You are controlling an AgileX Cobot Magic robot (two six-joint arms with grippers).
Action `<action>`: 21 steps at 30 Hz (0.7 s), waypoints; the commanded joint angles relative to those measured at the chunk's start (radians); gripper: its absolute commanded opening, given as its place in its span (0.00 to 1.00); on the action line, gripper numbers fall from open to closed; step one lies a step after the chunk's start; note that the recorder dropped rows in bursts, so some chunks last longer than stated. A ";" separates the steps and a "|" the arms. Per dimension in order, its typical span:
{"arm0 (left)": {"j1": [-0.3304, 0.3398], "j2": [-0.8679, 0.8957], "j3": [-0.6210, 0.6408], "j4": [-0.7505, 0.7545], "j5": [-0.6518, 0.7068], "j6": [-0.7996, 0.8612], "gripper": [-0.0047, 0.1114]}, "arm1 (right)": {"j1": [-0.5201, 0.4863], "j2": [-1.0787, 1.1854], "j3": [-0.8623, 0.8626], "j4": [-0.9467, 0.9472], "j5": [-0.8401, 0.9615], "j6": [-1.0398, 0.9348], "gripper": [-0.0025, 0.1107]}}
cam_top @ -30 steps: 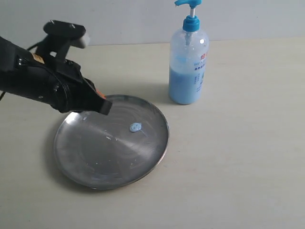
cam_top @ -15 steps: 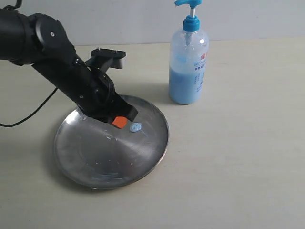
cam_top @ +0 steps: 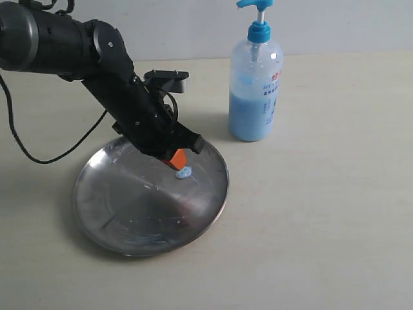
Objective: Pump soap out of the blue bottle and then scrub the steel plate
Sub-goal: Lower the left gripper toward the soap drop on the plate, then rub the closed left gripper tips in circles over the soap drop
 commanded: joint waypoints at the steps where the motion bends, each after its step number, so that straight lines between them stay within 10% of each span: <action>1: -0.006 0.045 -0.044 0.014 -0.010 -0.034 0.04 | -0.003 -0.008 0.003 0.006 -0.018 -0.005 0.02; 21: -0.006 0.165 -0.106 0.057 -0.086 -0.059 0.04 | -0.003 -0.008 0.003 0.006 -0.020 -0.005 0.02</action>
